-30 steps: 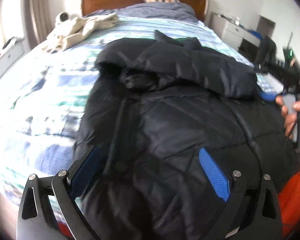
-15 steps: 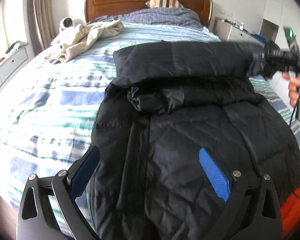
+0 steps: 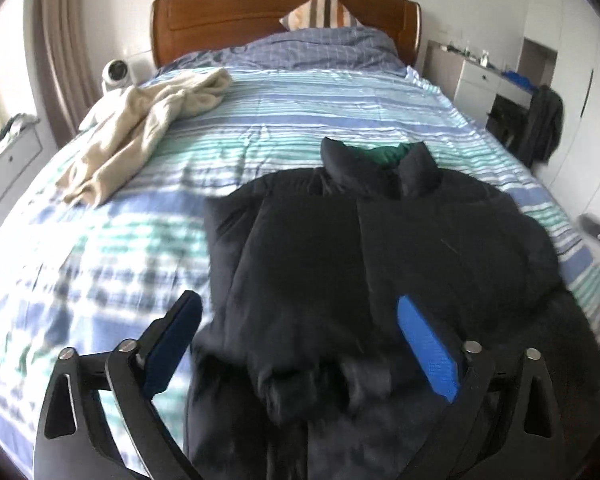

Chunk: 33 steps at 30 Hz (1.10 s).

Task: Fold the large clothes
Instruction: 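Press the folded jacket flat with both tools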

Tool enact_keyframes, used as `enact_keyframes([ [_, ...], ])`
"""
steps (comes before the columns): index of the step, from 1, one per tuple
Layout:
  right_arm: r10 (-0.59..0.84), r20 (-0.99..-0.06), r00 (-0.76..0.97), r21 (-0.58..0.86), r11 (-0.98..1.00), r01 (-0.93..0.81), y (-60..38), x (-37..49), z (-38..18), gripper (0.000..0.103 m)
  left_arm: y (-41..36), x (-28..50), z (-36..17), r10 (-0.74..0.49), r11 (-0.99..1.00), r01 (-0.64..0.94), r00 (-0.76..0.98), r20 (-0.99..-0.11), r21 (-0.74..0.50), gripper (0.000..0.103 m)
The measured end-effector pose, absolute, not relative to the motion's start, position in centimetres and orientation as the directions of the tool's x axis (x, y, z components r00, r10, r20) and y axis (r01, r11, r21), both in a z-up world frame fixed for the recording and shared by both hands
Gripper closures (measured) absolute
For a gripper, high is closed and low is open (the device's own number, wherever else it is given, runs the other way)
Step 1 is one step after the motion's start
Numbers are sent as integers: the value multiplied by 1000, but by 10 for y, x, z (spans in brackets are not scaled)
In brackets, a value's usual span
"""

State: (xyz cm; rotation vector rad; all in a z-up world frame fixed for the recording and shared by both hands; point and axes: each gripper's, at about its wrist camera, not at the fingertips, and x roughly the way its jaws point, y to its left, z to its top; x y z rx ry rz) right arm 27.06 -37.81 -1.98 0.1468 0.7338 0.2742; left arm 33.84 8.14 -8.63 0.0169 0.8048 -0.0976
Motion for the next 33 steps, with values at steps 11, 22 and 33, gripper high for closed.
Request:
enact_keyframes([
  [11,358,-831,425,304,933,-192,-361,332,-143,75,84,377,-183,-64,998,62,589,-806,-34,24],
  [22,359,-812,461,310,933,-181,-361,318,-145,75,95,396,-112,-160,986,68,626,-764,-150,22],
  [33,391,-785,481,351,920,-174,-367,313,-150,75,123,497,-192,-100,966,-163,481,-871,-200,20],
])
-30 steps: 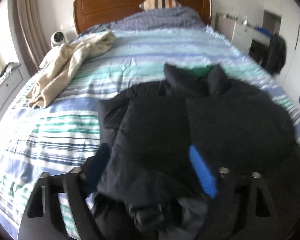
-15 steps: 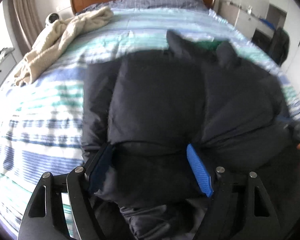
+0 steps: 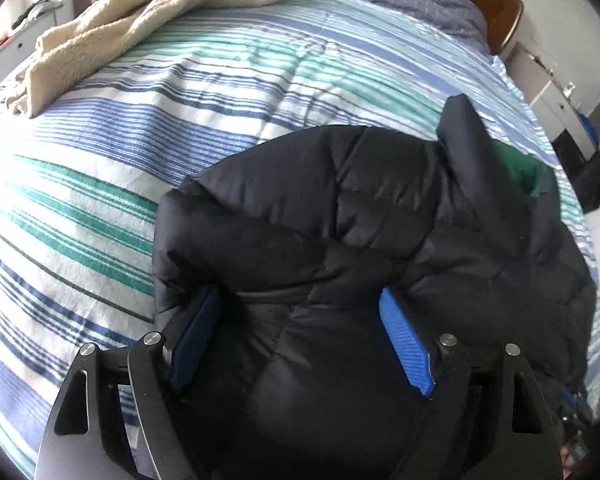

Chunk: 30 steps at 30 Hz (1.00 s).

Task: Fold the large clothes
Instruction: 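Press the folded jacket flat with both tools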

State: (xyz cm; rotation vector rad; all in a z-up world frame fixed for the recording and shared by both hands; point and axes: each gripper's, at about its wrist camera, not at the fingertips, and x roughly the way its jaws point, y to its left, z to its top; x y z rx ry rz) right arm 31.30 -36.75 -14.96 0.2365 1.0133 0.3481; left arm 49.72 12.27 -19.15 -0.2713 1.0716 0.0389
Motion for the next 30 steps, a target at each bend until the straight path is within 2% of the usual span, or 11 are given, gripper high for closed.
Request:
enact_keyframes([
  [8,379,-783,494,340,925,-171,-366,312,-150,75,120,479,-172,-100,977,-118,494,-864,-180,20],
  [12,385,-777,497,348,922,-170,-367,311,-150,75,113,428,-146,-148,985,2,541,-828,-175,10],
  [14,387,-776,498,352,921,-168,-367,312,-151,75,112,409,-154,-150,987,27,523,-839,-160,10],
  [18,383,-779,497,349,923,-165,-366,312,-151,75,122,402,-185,-161,982,-5,494,-854,-188,6],
  [23,335,-806,489,311,941,-132,-365,302,-130,72,117,379,-162,-136,981,-52,511,-849,-188,9],
  [26,342,-797,498,313,939,-145,-370,269,-105,60,102,334,-136,-175,983,47,550,-817,-179,9],
  [30,332,-826,456,234,937,-257,-366,195,-84,59,77,266,-123,-243,967,201,520,-819,-160,8],
])
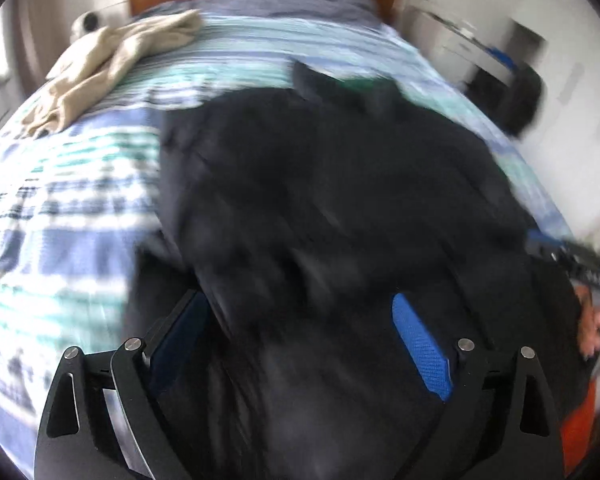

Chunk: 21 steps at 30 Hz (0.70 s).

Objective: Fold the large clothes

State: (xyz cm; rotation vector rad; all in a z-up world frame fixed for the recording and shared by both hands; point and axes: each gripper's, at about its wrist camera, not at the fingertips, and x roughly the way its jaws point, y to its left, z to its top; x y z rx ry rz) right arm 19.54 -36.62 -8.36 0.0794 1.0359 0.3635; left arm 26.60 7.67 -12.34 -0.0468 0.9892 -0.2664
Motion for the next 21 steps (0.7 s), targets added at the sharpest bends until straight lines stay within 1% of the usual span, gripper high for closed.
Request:
enact_keyframes([
  [2,341,-850,402,233,927,-293,-365,158,-88,59,65,231,-127,-244,956,267,480,-842,-125,8],
  [4,325,-880,347,231,930,-285,-365,127,-99,59,58,191,-135,-225,942,324,432,-873,-83,8],
  [7,301,-876,377,209,941,-267,-371,77,-99,59,64,149,-144,-211,935,344,358,-909,-82,8],
  [9,307,-875,373,213,938,-273,-377,56,-94,59,83,118,-138,-196,935,346,306,-932,-83,8],
  [11,314,-881,354,234,939,-250,-387,41,-87,59,105,95,-127,-174,939,335,276,-945,-75,9],
  [12,319,-885,339,247,939,-239,-390,36,-87,59,120,85,-117,-138,949,312,271,-953,-49,9],
  [14,310,-891,331,249,945,-213,-396,28,-82,59,149,67,-91,-66,968,250,311,-948,15,9],
  [16,291,-887,358,233,953,-196,-401,22,-75,59,172,56,-61,-51,986,168,388,-920,16,7],
  [17,272,-883,383,214,959,-187,-403,21,-69,55,178,58,-52,-54,991,137,421,-906,5,4],
  [18,261,-878,402,203,962,-181,-403,20,-67,45,186,60,-42,-60,996,89,476,-877,-20,2],
  [20,245,-866,436,197,968,-153,-408,24,-62,31,198,71,-42,-88,995,15,551,-830,-95,1],
  [21,244,-864,440,202,969,-141,-411,26,-60,30,200,77,-49,-105,992,-1,562,-820,-128,1],
])
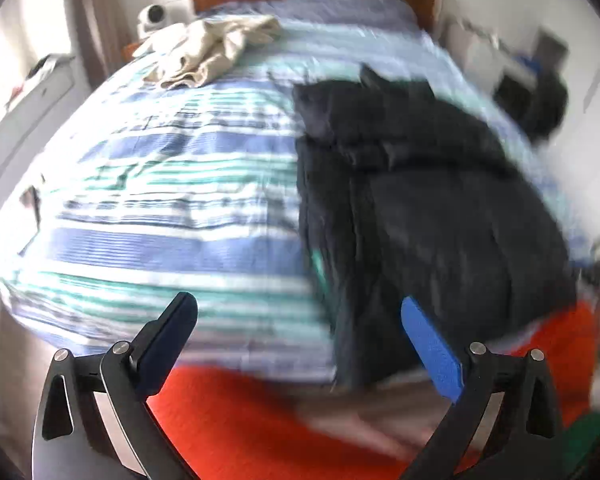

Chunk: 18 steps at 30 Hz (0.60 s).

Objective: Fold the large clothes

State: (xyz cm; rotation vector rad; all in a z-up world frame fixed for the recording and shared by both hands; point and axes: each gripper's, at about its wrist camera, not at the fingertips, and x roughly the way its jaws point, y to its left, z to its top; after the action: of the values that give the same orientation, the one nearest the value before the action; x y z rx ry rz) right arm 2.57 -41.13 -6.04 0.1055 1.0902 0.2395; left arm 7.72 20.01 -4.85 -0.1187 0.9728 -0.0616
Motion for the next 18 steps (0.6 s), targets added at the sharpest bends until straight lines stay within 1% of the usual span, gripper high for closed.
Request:
enact_keyframes([
  [1,246,-862,443,208,969,-133,-414,27,-59,30,199,86,-63,-128,986,-16,569,-812,-166,1],
  [3,245,-860,448,212,969,-123,-421,29,-57,30,192,99,-90,-150,980,-27,559,-816,-199,2],
  [5,241,-864,442,214,971,-110,-431,32,-61,30,179,109,-122,-197,972,-12,510,-837,-236,3],
  [9,234,-891,389,233,971,-52,-452,31,-82,30,153,107,-160,-270,958,34,443,-855,-285,3],
  [12,280,-901,331,287,957,-28,-462,24,-103,30,138,102,-171,-301,952,87,419,-856,-292,3],
  [15,406,-863,300,411,910,-49,-459,21,-116,30,132,102,-178,-321,947,100,395,-861,-307,3],
  [16,421,-858,296,424,904,-56,-457,21,-119,30,133,101,-180,-329,944,98,387,-862,-316,6],
  [17,420,-859,295,421,905,-64,-454,22,-121,30,134,101,-181,-350,935,93,369,-861,-341,23],
  [18,414,-864,288,414,908,-65,-453,23,-122,35,136,100,-181,-375,926,88,348,-859,-368,44],
])
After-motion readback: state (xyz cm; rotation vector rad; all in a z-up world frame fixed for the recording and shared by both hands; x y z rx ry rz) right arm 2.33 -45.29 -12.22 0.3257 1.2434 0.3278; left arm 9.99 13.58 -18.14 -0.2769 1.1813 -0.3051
